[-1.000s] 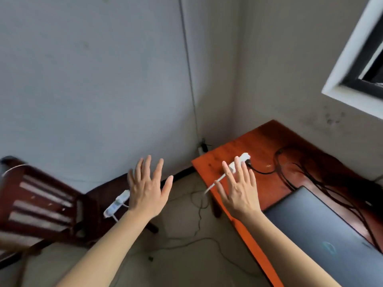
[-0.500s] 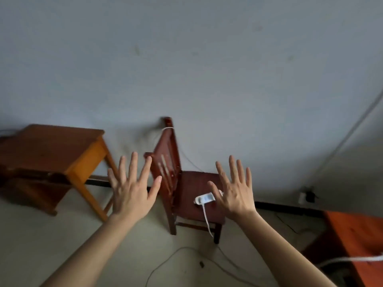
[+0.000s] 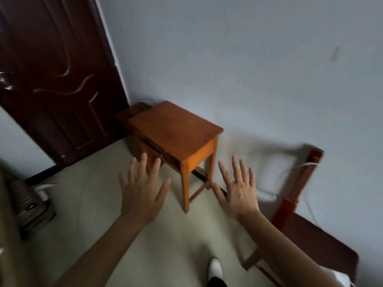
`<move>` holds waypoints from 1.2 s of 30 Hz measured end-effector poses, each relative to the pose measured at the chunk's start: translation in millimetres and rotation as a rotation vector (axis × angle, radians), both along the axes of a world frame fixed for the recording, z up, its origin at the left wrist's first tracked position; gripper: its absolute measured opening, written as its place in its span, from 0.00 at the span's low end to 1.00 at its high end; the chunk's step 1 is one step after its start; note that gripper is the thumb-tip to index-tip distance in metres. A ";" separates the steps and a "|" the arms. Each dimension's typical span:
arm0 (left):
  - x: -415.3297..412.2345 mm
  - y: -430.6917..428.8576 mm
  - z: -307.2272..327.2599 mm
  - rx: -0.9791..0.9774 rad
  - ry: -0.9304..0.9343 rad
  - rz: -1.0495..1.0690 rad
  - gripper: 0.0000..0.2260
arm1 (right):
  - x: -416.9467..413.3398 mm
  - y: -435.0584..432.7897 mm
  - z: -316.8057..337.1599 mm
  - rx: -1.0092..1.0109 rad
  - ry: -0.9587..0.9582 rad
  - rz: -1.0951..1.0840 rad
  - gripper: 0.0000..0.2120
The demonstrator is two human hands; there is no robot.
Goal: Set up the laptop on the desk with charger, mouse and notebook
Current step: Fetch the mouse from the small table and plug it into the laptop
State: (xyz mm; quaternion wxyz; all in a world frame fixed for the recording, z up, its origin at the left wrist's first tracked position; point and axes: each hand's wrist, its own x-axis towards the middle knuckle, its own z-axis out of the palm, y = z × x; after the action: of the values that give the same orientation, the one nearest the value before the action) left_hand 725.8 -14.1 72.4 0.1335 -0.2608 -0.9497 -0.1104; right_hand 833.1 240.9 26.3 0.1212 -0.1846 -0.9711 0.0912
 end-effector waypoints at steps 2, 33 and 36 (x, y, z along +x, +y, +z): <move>-38.2 -10.9 -4.6 -0.011 -0.013 0.059 0.31 | -57.0 -9.3 -7.0 -0.007 0.010 0.091 0.33; -656.6 -164.0 10.1 -0.110 -0.071 0.460 0.31 | -781.5 -143.3 -6.2 0.001 -0.030 0.502 0.35; -736.1 -167.2 9.3 -0.151 -0.079 0.359 0.31 | -826.7 -142.3 -10.1 -0.019 -0.033 0.404 0.35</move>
State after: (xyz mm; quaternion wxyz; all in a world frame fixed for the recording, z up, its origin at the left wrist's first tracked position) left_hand -10.3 -181.3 81.7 0.0935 -0.0922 -0.9911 -0.0234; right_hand 6.3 98.6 16.2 0.0830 0.0115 -0.9893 0.1196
